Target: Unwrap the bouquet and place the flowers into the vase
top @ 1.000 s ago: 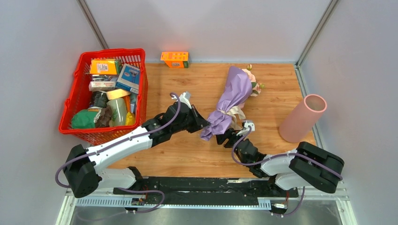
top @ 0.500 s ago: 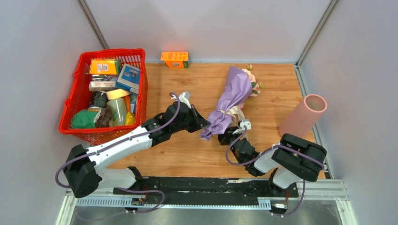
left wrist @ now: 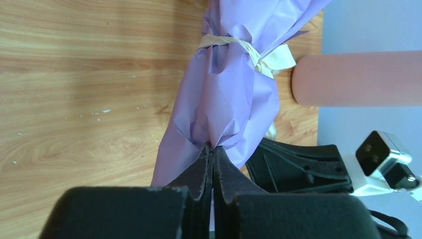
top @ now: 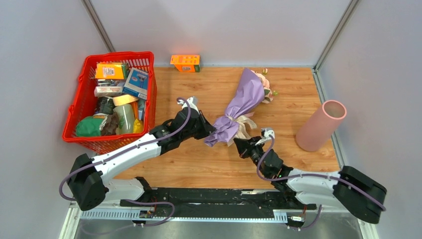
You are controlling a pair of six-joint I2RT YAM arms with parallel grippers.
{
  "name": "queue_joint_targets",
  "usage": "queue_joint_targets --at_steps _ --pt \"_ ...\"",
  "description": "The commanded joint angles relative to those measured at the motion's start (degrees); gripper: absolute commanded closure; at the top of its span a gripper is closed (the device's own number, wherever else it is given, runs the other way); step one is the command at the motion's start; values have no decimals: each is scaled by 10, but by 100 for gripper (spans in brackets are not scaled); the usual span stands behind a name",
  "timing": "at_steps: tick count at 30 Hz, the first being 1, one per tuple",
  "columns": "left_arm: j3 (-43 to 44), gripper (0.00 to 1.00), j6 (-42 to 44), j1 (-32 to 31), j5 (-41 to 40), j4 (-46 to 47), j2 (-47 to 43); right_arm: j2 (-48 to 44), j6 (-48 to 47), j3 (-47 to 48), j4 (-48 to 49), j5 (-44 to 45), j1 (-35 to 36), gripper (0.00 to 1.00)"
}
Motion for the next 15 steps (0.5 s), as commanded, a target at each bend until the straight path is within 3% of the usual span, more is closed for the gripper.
queue_joint_targets --at_steps 1,6,9,15 --pt "7 100 31 9 -45 11 7 -106 38 -13 -175 -24 3 100" --pt "11 100 41 12 -50 5 30 -267 76 -25 -338 6 2 100" --pt "10 100 46 12 -59 -2 42 -350 67 -30 -385 17 3 100" --pt "1 100 54 13 -84 -17 53 -415 71 -9 -455 35 2 100"
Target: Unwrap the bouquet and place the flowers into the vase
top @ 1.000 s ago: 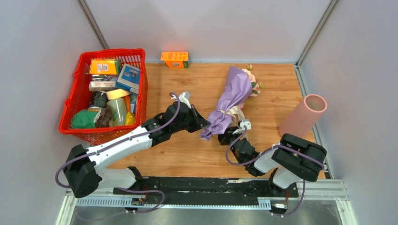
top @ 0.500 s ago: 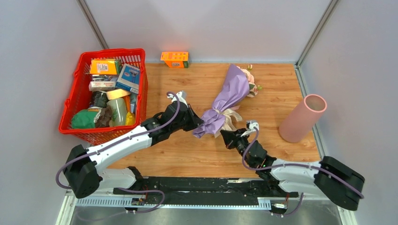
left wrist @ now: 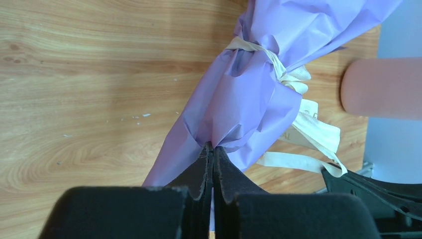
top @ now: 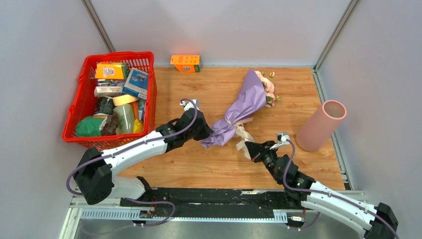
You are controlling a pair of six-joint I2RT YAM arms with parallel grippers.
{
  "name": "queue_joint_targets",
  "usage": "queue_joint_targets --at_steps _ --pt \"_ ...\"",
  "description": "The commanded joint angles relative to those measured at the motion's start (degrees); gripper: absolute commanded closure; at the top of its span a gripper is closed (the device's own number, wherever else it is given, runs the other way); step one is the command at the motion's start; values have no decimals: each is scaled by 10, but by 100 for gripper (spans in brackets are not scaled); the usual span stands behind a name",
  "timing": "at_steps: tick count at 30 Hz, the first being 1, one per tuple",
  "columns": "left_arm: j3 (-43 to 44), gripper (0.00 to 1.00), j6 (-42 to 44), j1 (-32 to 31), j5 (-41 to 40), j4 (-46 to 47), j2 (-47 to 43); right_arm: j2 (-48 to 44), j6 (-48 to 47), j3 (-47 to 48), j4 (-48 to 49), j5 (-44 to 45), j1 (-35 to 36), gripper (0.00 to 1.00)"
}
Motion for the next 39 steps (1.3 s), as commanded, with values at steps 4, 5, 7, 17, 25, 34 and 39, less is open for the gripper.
queue_joint_targets --at_steps 4,5,7,17,25,34,39 --pt "-15 100 19 8 -86 -16 7 -15 27 46 -99 10 2 100" --pt "-19 100 19 8 -93 -23 7 -17 29 59 -106 10 2 100" --pt "-27 100 19 8 -108 -32 7 -18 25 83 -115 8 2 100" --pt "-66 100 9 8 -122 -47 -2 -1 -21 192 -133 65 2 100" --pt "-115 100 -3 8 -113 -35 -14 91 -142 354 -124 159 1 100" --pt "-152 100 -12 8 -95 -11 -34 180 -250 502 -80 174 -15 100" --pt "-162 100 -14 8 -89 -8 -36 246 -318 607 -63 154 -46 100"
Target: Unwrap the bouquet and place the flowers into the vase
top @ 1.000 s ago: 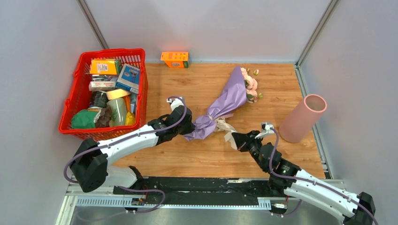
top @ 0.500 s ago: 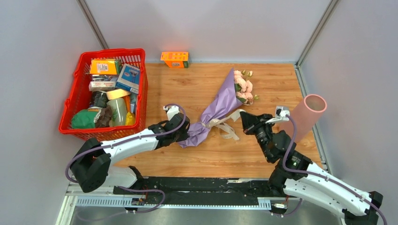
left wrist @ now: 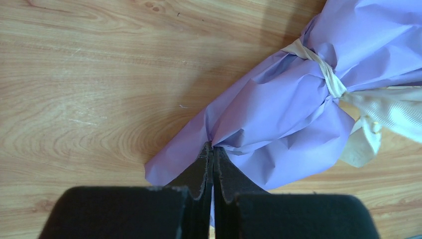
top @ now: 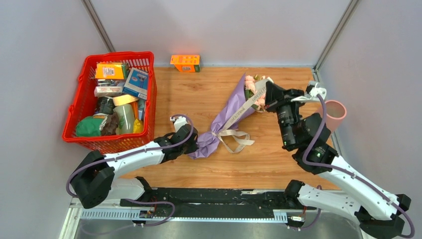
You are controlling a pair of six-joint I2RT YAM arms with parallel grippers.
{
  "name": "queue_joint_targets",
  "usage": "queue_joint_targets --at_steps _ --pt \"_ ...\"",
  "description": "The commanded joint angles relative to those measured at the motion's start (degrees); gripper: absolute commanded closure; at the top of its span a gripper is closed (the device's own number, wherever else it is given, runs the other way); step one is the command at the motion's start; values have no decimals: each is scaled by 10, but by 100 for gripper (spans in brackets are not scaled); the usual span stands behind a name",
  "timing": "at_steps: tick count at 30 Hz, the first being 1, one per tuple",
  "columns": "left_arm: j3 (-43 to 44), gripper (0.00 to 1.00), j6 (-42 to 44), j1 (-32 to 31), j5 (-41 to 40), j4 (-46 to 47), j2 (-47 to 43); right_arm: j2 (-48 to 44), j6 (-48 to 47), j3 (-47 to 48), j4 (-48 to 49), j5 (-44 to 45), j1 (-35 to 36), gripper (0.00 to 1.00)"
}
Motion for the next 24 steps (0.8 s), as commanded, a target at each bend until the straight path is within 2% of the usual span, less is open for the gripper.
queue_joint_targets --at_steps 1,5,9,13,14,15,16,17,20,24 --pt "-11 100 -7 4 10 -6 -12 52 -86 102 34 -22 -26 100" --pt "-19 100 -6 4 37 7 -24 94 -71 136 -29 -67 -29 100" --pt "-43 100 2 4 81 61 -44 101 16 67 -94 -129 -29 100" --pt "-52 100 15 3 116 104 -55 110 106 -21 -136 -151 -31 100" --pt "-52 100 16 3 121 105 -55 115 126 -29 -162 -159 -31 96" --pt "-51 100 16 2 124 104 -55 116 143 -38 -178 -172 -32 78" --pt "-50 100 18 1 127 105 -56 114 150 -46 -188 -190 -32 65" --pt "-51 100 18 -1 127 106 -57 110 153 -55 -195 -213 -32 56" --pt "-56 100 14 -7 123 107 -65 96 154 -86 -202 -263 -32 50" --pt "-63 100 8 -11 119 112 -82 89 141 -137 -190 -275 -32 52"
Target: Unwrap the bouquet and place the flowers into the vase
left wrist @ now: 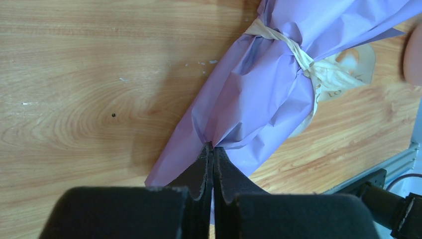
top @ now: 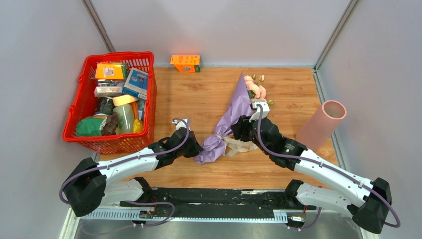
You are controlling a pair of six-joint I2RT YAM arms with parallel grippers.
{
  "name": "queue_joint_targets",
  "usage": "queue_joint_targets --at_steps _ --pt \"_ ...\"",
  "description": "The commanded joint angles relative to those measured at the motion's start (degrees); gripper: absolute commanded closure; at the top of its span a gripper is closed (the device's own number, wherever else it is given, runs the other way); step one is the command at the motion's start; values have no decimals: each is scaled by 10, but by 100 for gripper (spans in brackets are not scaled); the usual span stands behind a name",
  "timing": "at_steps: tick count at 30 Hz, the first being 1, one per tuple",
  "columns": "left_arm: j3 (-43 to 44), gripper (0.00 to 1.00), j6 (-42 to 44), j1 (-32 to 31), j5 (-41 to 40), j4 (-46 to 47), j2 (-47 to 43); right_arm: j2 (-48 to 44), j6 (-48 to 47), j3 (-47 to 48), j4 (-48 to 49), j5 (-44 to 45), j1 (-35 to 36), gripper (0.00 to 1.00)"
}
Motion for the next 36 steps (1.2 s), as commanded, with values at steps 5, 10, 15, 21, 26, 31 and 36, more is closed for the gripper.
queue_joint_targets --at_steps 5,10,15,21,26,31,36 --pt "-8 100 -4 -6 16 39 -34 -8 -46 -95 98 -144 -3 52" --pt "-4 100 -4 -6 7 21 -41 39 -39 -135 159 -155 -3 51" --pt "-6 100 -9 -6 3 15 -60 93 -27 -165 177 -96 -9 53" --pt "-12 100 -18 -6 14 25 -71 127 -13 -199 196 -30 -11 54" --pt "-11 100 -14 -6 14 18 -71 114 1 -195 156 4 -11 55" --pt "-8 100 -6 -6 9 14 -68 54 -34 -182 179 -112 -11 51" --pt "0 100 1 -6 14 13 -55 39 -18 -167 196 -119 -10 52"
